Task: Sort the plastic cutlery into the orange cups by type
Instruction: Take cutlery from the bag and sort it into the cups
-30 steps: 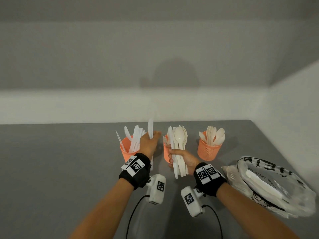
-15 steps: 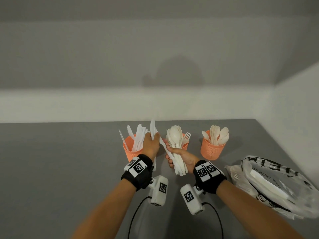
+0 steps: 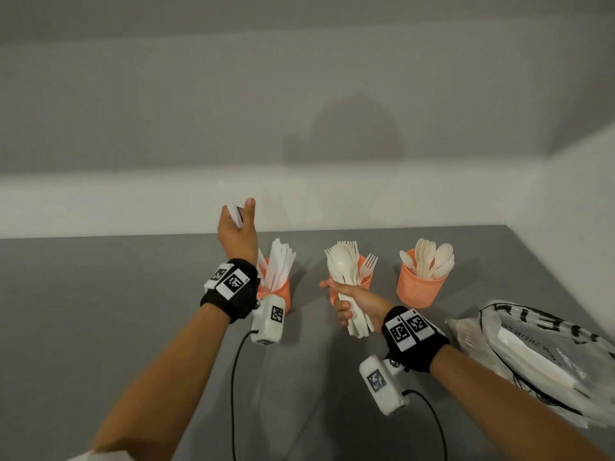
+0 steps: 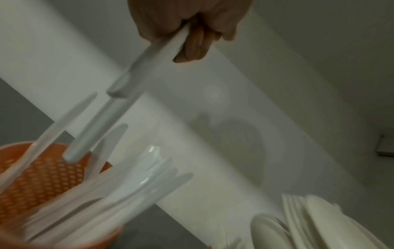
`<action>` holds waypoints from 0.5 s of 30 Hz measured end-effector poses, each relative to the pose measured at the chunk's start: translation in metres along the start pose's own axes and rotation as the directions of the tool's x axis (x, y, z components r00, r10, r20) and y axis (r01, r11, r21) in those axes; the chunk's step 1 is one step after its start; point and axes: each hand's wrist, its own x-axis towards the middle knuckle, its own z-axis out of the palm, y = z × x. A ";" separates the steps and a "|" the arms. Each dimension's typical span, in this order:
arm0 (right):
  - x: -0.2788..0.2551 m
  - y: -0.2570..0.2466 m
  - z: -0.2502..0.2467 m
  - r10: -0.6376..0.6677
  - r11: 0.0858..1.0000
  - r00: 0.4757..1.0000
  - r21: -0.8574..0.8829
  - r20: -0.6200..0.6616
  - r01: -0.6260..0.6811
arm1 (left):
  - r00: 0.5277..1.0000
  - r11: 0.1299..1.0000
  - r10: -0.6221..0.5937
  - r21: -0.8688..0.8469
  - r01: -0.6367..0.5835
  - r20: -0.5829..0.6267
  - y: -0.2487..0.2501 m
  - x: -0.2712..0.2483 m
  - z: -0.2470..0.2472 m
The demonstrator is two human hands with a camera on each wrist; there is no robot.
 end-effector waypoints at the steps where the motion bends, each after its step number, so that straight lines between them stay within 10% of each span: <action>1: 0.001 -0.001 -0.001 -0.003 1.000 1.000 -0.003 -0.001 0.003 | 1.000 1.000 0.011 -0.017 -0.011 -0.021 0.000 0.005 0.001; 15: -0.004 -0.004 -0.012 0.044 0.999 0.999 -0.011 0.022 -0.044 | 0.975 0.939 -0.070 0.344 -0.007 0.211 -0.073 -0.018 0.012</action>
